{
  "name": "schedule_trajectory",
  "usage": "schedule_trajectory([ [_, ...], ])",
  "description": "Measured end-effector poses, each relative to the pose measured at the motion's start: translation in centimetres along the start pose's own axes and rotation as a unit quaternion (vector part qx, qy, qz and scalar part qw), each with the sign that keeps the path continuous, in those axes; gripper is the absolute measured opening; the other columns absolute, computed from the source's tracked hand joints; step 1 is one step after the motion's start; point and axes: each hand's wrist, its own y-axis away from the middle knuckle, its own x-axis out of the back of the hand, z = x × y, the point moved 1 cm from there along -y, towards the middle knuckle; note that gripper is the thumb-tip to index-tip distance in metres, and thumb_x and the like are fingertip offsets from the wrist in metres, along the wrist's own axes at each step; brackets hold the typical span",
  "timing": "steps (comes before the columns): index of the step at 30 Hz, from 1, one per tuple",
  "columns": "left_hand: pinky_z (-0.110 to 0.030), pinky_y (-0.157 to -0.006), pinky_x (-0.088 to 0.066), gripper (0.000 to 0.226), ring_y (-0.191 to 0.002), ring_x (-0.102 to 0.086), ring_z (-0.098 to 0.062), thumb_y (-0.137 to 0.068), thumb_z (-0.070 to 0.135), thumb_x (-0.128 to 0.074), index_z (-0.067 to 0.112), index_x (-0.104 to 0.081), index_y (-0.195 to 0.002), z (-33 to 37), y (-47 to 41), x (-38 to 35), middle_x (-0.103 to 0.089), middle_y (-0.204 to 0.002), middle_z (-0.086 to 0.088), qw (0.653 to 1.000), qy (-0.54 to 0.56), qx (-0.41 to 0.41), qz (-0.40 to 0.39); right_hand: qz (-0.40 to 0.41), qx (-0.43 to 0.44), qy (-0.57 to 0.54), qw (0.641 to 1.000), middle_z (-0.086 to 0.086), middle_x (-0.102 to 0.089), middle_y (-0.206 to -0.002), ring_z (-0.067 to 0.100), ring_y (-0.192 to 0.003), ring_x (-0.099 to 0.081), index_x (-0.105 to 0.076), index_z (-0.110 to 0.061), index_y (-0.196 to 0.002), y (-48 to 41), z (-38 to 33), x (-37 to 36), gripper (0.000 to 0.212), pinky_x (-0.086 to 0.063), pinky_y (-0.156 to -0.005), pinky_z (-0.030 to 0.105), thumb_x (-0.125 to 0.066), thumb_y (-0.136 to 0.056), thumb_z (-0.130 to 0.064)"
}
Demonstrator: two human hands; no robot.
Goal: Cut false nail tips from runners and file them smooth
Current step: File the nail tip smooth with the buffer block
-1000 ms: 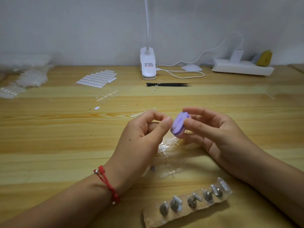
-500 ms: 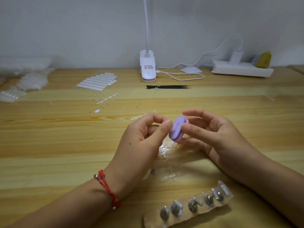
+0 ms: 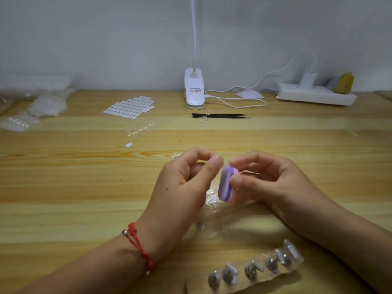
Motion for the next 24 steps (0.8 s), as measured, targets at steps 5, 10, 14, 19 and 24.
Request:
schedule_trajectory([
  [5, -0.013, -0.037, -0.025, 0.017, -0.034, -0.025, -0.006, -0.084, 0.029, -0.058, 0.014, -0.063, -0.079, -0.07, -0.13, 0.03, -0.034, -0.041, 0.009, 1.0, 0.004, 0.001, 0.003, 0.013, 0.01, -0.02, 1.0, 0.006, -0.074, -0.087, 0.018, -0.077, -0.073, -0.077, -0.023, -0.087, 0.02, 0.39, 0.2, 0.031, -0.057, -0.065, 0.023, -0.089, -0.059, -0.018],
  [10, -0.012, -0.038, -0.025, 0.016, -0.035, -0.026, -0.007, -0.086, 0.027, -0.059, 0.013, -0.063, -0.079, -0.19, -0.13, 0.03, -0.034, -0.041, 0.008, 1.0, -0.001, 0.007, 0.0, 0.024, 0.017, -0.045, 0.999, 0.006, -0.074, -0.085, 0.02, -0.075, -0.073, -0.077, -0.02, -0.085, -0.22, 0.48, 0.38, 0.038, -0.057, -0.067, 0.025, -0.09, -0.052, -0.035],
  [14, -0.012, -0.037, -0.026, 0.017, -0.034, -0.026, -0.006, -0.08, 0.033, -0.059, 0.017, -0.065, -0.076, -0.05, -0.05, 0.06, -0.034, -0.041, 0.009, 1.0, 0.002, 0.005, 0.005, 0.002, 0.014, -0.025, 1.0, 0.009, -0.074, -0.09, 0.02, -0.078, -0.073, -0.076, -0.018, -0.086, -0.13, 0.47, 0.32, 0.038, -0.057, -0.068, 0.026, -0.09, -0.055, -0.035],
  [19, -0.012, -0.037, -0.025, 0.02, -0.035, -0.027, -0.007, -0.081, 0.032, -0.059, 0.013, -0.064, -0.079, -0.08, -0.04, 0.01, -0.034, -0.042, 0.009, 1.0, -0.001, 0.009, -0.005, 0.024, 0.022, -0.041, 0.999, 0.007, -0.073, -0.085, 0.02, -0.074, -0.073, -0.076, -0.02, -0.083, -0.22, 0.59, 0.41, 0.039, -0.057, -0.066, 0.026, -0.091, -0.051, -0.037],
  [24, -0.011, -0.037, -0.025, 0.017, -0.035, -0.026, -0.006, -0.083, 0.028, -0.059, 0.013, -0.064, -0.079, -0.01, -0.08, -0.03, -0.034, -0.041, 0.009, 1.0, 0.003, 0.01, -0.006, 0.018, 0.019, -0.051, 0.998, 0.007, -0.073, -0.083, 0.019, -0.073, -0.073, -0.076, -0.019, -0.082, -0.2, 0.56, 0.41, 0.033, -0.057, -0.065, 0.024, -0.088, -0.054, -0.032],
])
